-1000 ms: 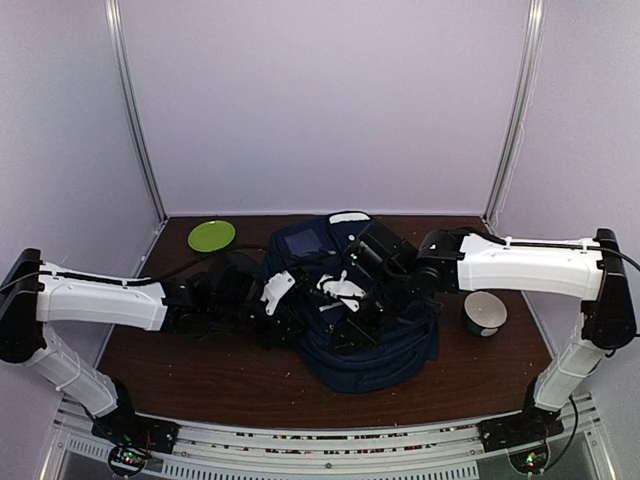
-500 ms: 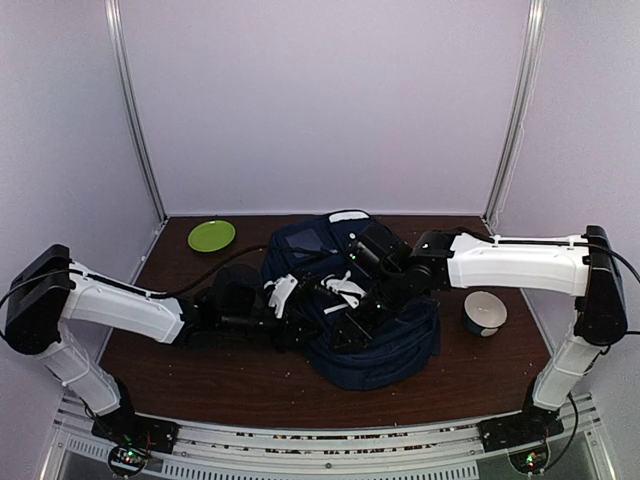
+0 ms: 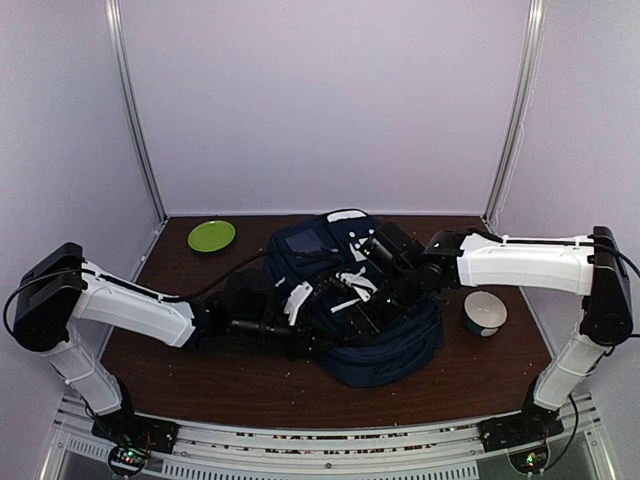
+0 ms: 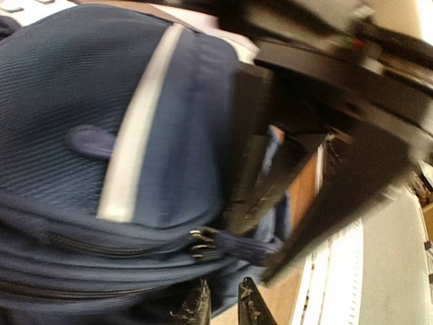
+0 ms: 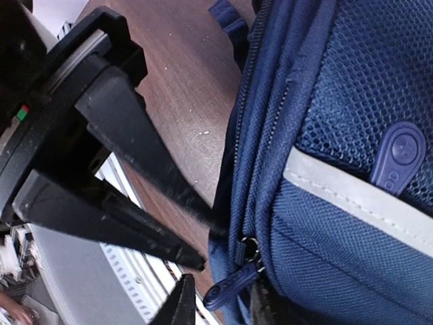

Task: Pack the student bag
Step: Grab the upper front pocket of the student bag, then zip the upper front pocket of the student bag.

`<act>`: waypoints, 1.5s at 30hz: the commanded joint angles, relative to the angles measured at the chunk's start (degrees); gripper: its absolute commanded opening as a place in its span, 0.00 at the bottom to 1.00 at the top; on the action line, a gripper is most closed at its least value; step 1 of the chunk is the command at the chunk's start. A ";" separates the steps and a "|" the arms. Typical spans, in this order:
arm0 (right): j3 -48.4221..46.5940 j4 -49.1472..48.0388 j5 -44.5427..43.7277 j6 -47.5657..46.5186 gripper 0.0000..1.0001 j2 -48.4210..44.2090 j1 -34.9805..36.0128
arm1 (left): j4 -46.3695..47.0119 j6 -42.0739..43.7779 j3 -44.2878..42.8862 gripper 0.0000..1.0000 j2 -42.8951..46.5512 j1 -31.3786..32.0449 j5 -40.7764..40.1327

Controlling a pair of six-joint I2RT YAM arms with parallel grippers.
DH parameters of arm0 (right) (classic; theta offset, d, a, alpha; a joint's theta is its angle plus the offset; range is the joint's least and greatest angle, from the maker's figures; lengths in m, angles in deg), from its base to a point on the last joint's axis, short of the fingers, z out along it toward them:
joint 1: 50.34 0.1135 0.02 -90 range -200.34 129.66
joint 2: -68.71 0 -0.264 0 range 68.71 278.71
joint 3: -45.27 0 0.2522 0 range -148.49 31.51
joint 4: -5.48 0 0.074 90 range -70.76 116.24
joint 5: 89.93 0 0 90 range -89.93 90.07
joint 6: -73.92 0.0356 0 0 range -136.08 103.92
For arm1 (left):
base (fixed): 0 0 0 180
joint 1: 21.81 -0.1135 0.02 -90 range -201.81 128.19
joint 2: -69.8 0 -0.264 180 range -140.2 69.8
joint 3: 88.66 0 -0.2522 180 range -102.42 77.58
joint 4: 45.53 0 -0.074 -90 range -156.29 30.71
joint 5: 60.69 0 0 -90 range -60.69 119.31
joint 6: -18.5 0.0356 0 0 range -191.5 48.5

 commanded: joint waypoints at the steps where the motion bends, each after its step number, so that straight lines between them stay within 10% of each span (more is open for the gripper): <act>1: 0.14 -2.64 -5.16 1.09 0.22 1.01 -1.55 | 3.57 0.77 -1.91 0.18 -0.34 0.39 2.02; 8: 2.23 -0.52 -9.32 -2.90 0.00 -3.11 -2.22 | -4.32 4.21 -3.30 0.18 2.67 0.39 -0.35; 15: 4.26 1.38 -6.99 -10.43 0.00 -7.67 -3.44 | -19.59 15.75 -5.57 0.33 9.34 0.39 -12.24; 29: 1.60 10.93 -3.65 -24.99 0.00 -13.58 -4.60 | -17.86 53.41 -15.70 0.60 3.95 5.72 -27.94; 45: 2.15 9.64 -0.14 -24.77 0.00 -15.18 -5.55 | -18.31 62.41 -20.88 0.44 -5.85 7.24 -27.88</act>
